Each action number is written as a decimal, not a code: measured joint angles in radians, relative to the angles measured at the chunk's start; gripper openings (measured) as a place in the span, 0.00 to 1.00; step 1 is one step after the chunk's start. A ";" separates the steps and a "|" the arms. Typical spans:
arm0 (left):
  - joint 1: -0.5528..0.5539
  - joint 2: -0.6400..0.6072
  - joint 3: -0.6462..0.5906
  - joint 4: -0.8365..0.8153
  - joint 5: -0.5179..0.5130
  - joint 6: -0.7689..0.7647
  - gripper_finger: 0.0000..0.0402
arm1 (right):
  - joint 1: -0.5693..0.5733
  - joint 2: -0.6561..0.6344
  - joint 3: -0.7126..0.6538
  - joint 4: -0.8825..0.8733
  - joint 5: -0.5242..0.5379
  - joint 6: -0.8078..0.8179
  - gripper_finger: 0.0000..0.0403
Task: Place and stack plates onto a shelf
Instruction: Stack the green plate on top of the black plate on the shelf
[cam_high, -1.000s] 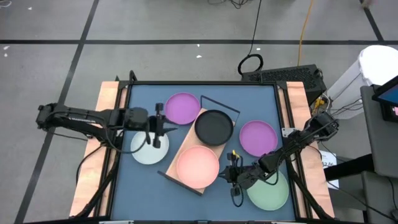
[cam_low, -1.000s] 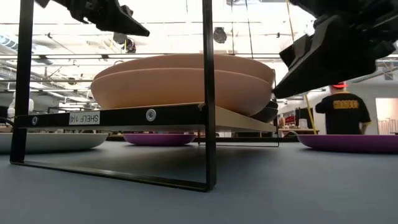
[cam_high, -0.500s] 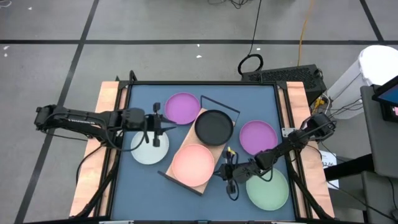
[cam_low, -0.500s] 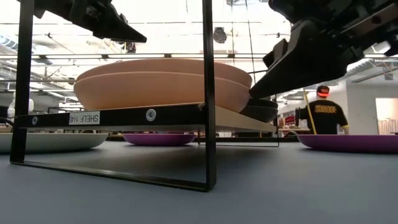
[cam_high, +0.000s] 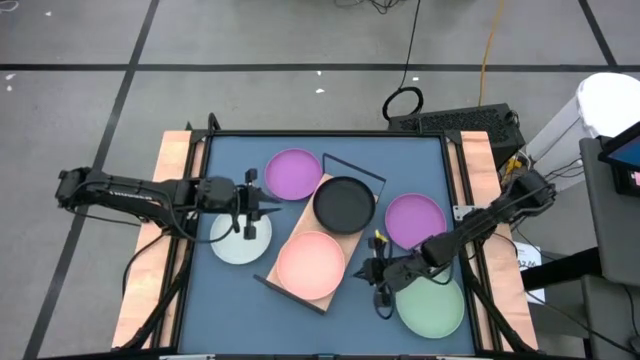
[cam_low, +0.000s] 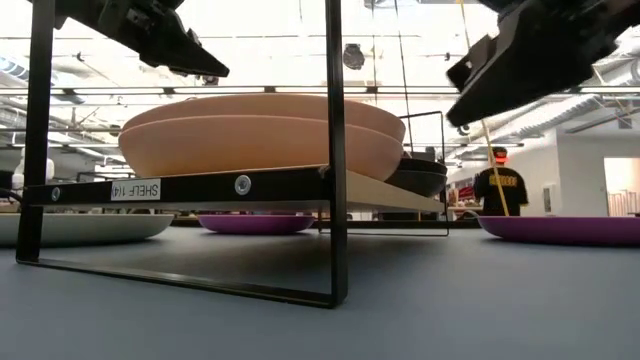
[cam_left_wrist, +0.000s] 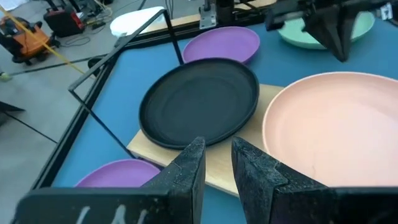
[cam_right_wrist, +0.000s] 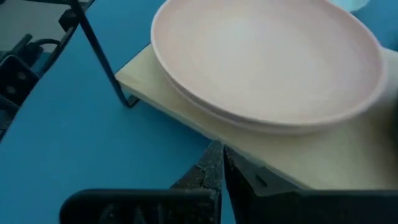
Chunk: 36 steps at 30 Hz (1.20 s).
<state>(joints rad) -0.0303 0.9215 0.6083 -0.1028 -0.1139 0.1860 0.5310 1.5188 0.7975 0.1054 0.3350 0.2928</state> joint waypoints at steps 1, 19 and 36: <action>-0.004 0.000 0.000 0.000 0.000 -0.010 0.21 | 0.003 -0.026 0.000 -0.037 0.002 0.013 0.00; -0.024 0.000 0.000 0.069 0.008 -0.144 0.21 | 0.007 -0.215 0.000 -0.559 0.110 0.406 0.00; -0.063 0.000 0.000 0.086 0.010 -0.329 0.21 | 0.007 -0.215 0.000 -0.773 0.063 0.687 0.05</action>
<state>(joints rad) -0.0935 0.9215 0.6086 -0.0169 -0.1043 -0.1425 0.5385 1.3035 0.7975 -0.6674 0.3977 0.9796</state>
